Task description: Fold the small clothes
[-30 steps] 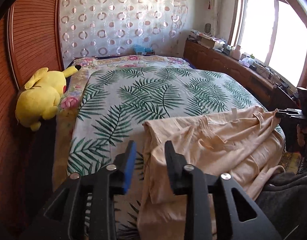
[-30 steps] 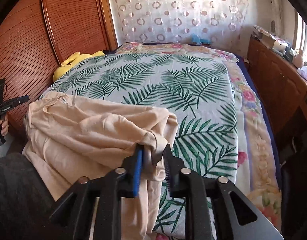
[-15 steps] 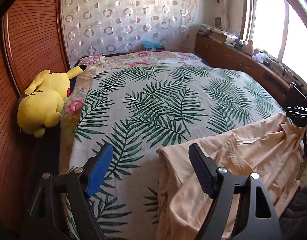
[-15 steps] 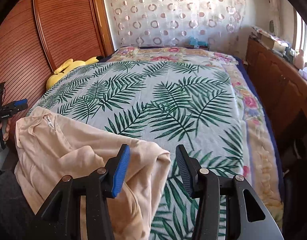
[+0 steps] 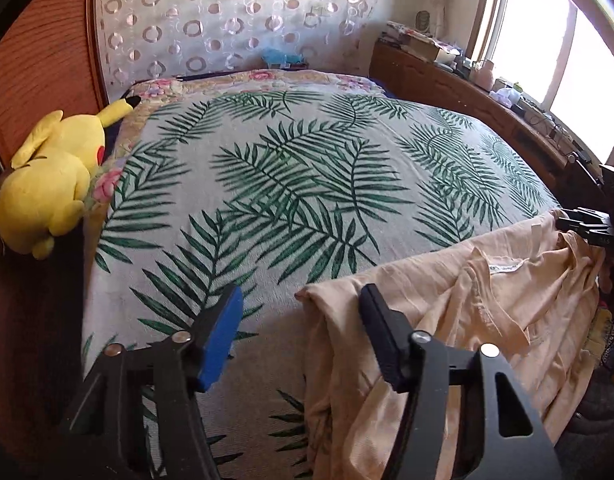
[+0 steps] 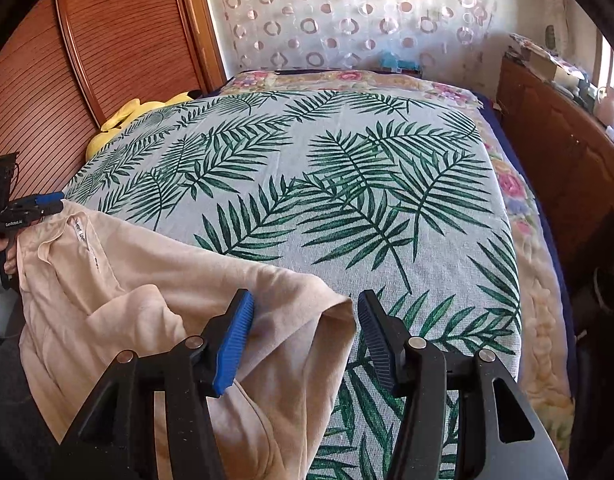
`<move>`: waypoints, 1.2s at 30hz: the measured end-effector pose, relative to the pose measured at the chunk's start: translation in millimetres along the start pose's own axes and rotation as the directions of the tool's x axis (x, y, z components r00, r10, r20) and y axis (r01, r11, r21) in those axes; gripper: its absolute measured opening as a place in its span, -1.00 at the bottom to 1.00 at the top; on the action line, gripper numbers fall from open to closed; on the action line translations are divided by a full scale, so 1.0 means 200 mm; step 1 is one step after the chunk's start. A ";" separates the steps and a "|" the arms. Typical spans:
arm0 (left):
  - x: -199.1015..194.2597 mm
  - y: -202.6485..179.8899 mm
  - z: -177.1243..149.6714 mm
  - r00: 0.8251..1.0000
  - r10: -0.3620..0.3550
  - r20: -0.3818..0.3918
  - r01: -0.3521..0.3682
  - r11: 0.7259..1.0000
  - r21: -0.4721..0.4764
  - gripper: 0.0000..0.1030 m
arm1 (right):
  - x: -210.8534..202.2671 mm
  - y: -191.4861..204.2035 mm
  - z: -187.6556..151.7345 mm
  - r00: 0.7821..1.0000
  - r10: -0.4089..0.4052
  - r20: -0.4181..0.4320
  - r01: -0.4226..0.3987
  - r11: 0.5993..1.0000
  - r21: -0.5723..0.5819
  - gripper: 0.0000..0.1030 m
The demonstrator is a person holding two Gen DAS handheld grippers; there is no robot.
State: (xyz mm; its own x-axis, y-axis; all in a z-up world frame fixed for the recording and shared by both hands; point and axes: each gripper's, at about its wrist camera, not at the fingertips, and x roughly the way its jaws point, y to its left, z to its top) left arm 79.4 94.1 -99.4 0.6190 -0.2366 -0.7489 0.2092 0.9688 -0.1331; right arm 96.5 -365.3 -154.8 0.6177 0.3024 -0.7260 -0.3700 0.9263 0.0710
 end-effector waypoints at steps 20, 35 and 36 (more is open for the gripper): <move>-0.01 -0.09 -0.05 0.999 -0.039 0.000 0.039 0.999 0.018 -0.64 | 0.02 0.07 -0.02 0.999 -0.028 -0.043 0.024 0.996 -0.091 0.01; 0.00 -0.08 -0.04 1.000 -0.029 0.001 0.029 0.999 0.032 -0.64 | 0.03 0.04 -0.04 1.000 0.005 -0.020 -0.006 0.996 -0.085 -0.52; 0.00 -0.09 -0.05 1.000 -0.029 0.002 0.028 0.999 0.036 -0.66 | 0.03 0.05 -0.04 0.999 0.031 -0.024 -0.033 0.995 -0.090 -0.63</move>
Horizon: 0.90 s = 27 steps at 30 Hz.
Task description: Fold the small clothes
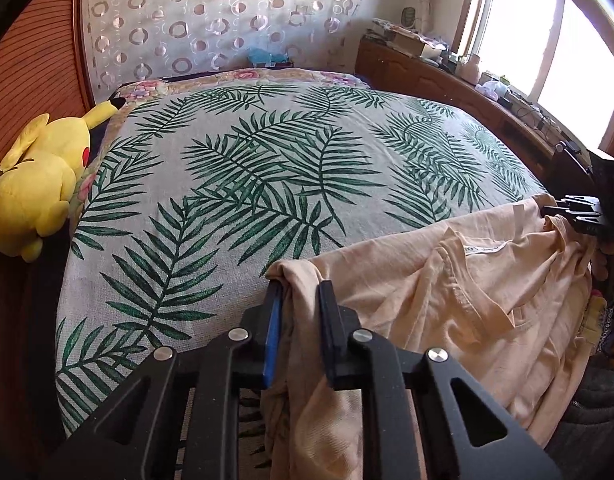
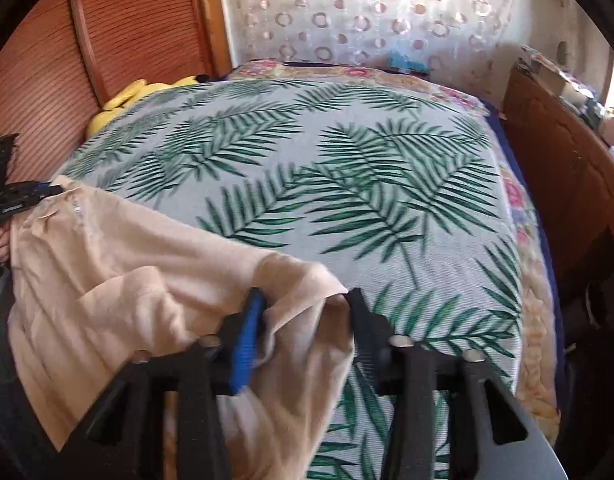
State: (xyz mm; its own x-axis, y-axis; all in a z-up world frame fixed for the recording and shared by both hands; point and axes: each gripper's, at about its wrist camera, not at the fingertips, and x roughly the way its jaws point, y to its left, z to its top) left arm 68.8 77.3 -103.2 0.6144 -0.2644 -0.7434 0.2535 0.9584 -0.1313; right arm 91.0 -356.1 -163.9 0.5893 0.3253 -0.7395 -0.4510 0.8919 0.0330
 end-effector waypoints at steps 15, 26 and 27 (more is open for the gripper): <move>-0.76 -0.18 0.19 0.908 -0.187 0.374 0.197 0.980 0.011 -0.86 | -0.68 0.11 0.11 0.947 0.171 0.272 -0.164 0.985 -0.048 -0.87; -1.37 -0.30 0.45 0.799 -0.264 0.540 0.236 0.964 0.122 -0.86 | -1.46 0.27 0.40 0.876 0.187 0.445 -0.100 0.972 -0.212 -0.87; -1.43 -0.30 0.48 0.788 -0.262 0.557 0.229 0.965 0.130 -0.86 | -1.53 0.28 0.43 0.867 0.190 0.460 -0.095 0.970 -0.223 -0.87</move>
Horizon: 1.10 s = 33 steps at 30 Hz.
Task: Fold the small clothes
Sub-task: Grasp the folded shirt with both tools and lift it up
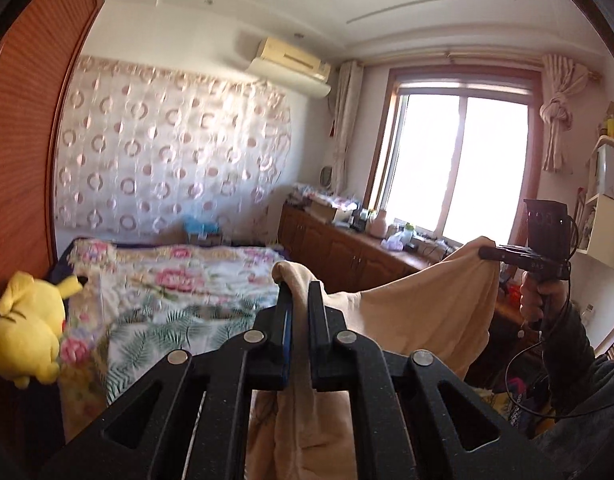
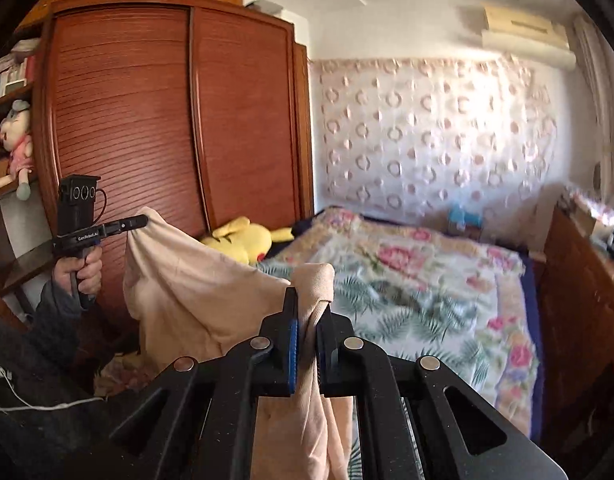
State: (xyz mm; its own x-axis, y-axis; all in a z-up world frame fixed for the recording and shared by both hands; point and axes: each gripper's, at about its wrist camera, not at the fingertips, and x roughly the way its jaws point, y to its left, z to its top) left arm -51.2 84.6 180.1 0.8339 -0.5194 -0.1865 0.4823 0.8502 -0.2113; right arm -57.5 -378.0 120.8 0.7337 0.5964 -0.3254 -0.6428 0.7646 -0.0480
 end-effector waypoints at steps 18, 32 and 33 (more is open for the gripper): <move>-0.32 -0.02 0.64 0.954 0.147 0.263 -0.188 0.972 0.140 -0.86 | -0.47 0.21 0.50 0.953 -0.208 0.219 0.241 0.961 -0.136 -0.87; 0.74 0.60 0.16 0.934 0.357 0.017 -0.356 0.924 0.143 -0.86 | 0.48 -0.12 0.34 0.952 -0.304 -0.015 0.303 0.951 -0.059 -0.87; 0.84 0.66 0.11 0.930 0.367 -0.003 -0.363 0.921 0.144 -0.86 | 0.58 -0.18 0.32 0.951 -0.307 -0.034 0.306 0.951 -0.043 -0.87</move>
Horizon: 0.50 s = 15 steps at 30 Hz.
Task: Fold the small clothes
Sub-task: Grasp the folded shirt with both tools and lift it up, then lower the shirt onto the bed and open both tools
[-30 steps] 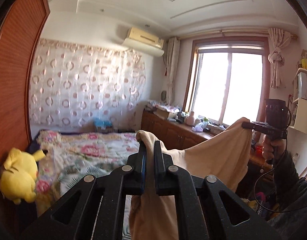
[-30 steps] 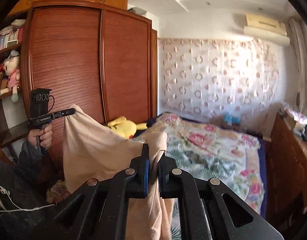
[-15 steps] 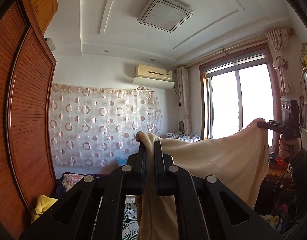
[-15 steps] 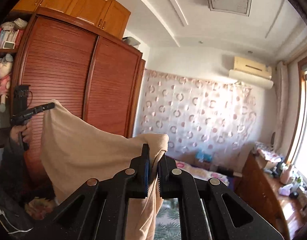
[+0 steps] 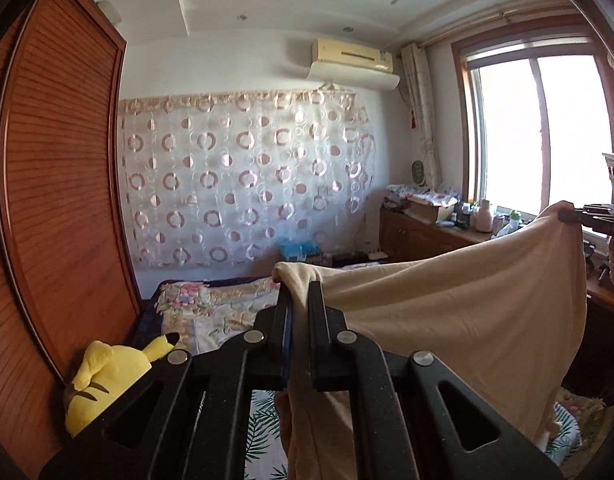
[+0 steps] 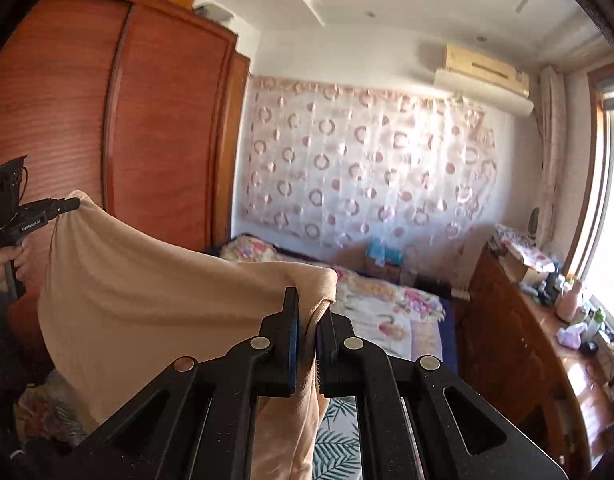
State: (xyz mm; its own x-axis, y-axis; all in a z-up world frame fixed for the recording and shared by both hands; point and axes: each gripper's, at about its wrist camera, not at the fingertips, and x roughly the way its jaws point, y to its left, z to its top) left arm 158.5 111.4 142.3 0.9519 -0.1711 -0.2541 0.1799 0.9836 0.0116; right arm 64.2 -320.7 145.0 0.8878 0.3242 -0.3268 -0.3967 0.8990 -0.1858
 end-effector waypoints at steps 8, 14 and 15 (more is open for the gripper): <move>0.72 -0.01 -0.28 0.983 0.021 -0.181 -0.021 1.000 0.002 -0.86 | 0.74 -0.11 0.03 0.982 -0.030 -0.186 0.041 0.998 0.056 -0.87; 1.07 0.00 -0.36 0.959 0.010 -0.282 -0.014 1.000 -0.012 -0.86 | 1.14 -0.25 0.24 0.954 -0.017 -0.300 0.048 0.994 0.095 -0.87; 1.14 0.01 -0.39 0.953 0.004 -0.304 -0.010 1.000 -0.019 -0.86 | 1.17 -0.28 0.24 0.948 -0.015 -0.316 0.048 0.994 0.098 -0.87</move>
State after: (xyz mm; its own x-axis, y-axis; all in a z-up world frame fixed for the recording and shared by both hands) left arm 356.7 79.3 8.7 0.8324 -0.1417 -0.5357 0.1654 0.9862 -0.0038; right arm 306.0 -281.3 123.8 0.7740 0.2010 -0.6005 -0.3287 0.9380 -0.1097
